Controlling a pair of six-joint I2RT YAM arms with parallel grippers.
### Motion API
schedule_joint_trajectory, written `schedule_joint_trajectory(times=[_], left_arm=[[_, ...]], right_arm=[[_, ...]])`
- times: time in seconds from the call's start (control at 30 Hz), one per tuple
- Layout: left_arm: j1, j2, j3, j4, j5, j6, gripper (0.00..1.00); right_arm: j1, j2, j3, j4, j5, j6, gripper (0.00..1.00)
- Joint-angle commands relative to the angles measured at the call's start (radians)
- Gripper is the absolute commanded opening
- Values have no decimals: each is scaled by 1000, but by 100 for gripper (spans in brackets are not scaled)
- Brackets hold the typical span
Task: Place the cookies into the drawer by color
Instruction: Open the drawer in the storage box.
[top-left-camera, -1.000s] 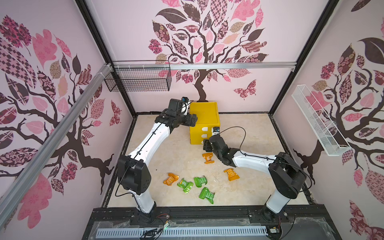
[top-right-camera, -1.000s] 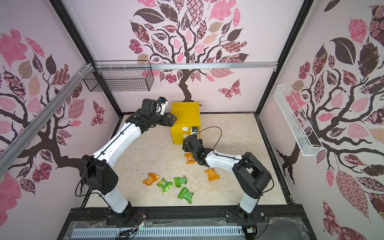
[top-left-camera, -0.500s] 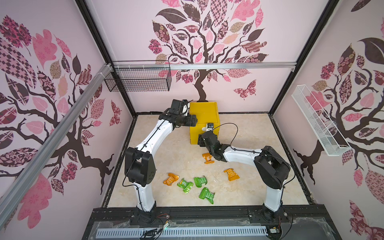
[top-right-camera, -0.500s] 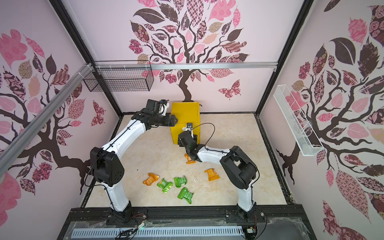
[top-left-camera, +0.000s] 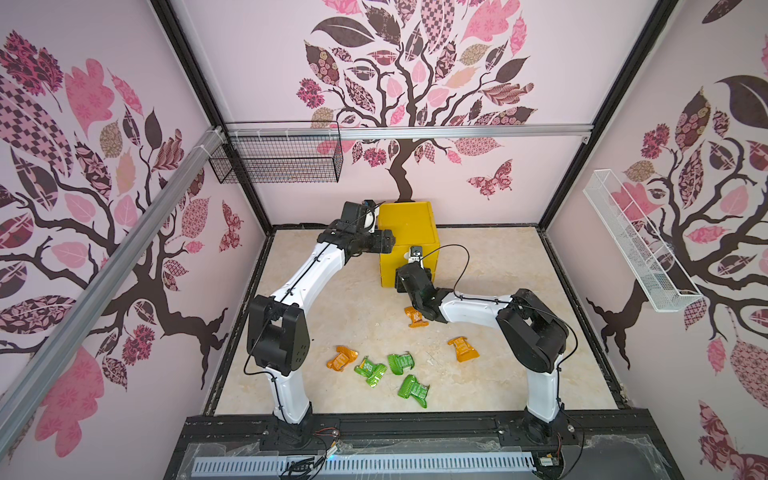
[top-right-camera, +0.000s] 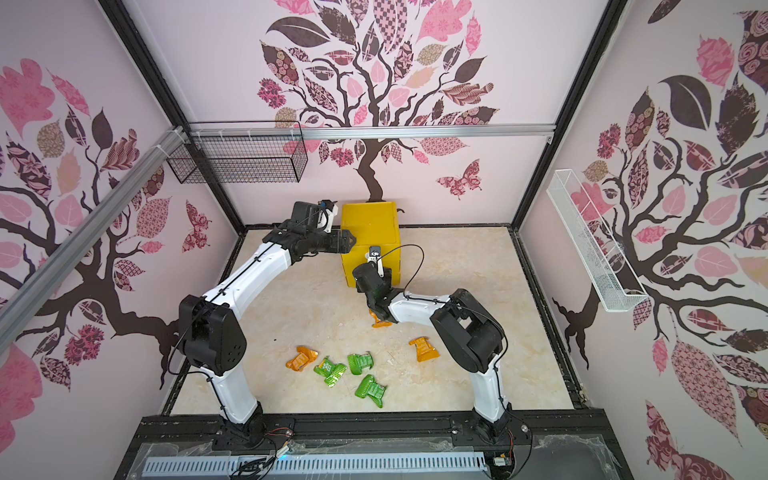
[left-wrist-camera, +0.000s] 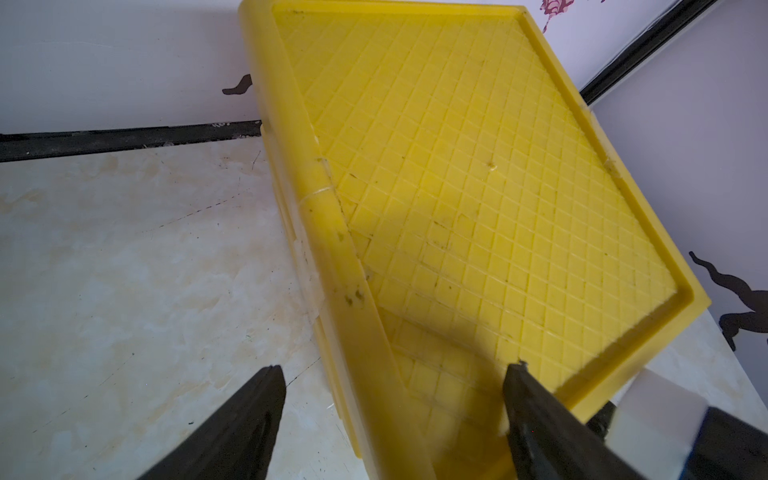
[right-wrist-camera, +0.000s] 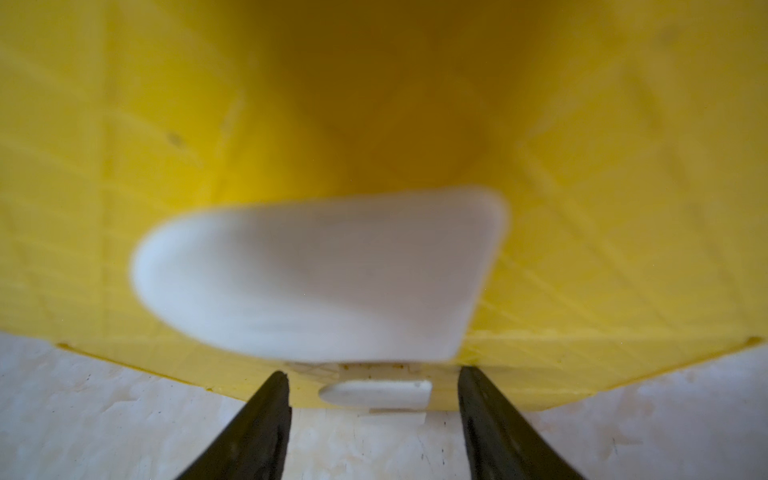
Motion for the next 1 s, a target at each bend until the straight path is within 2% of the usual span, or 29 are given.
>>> schedule_joint_trajectory(times=[0.0,0.17,0.27,0.57,0.7,0.87,0.97], left_arm=[[3,27,-27,-83,-19,27,86],[2,41,-19,-89,-20,31,83],[3,49,-13,-93,-20,31,80],[3,63,-9,-94,-20,37,76],[3,63,-9,-95,-19,37,75],[2,55,-14,-94,-11,33,74],[2,48,-22,-87,-9,32,73]], right_arm=[[-15,25,11,75,-2,-32,64],[-20,2,-9,98,-16,-40,53],[-21,-11,-22,105,-23,-45,43],[-25,-96,-114,139,-62,-22,41],[-49,-179,-204,160,-157,98,44],[-116,-267,-355,230,-341,396,48],[-119,-278,-370,228,-374,425,48]])
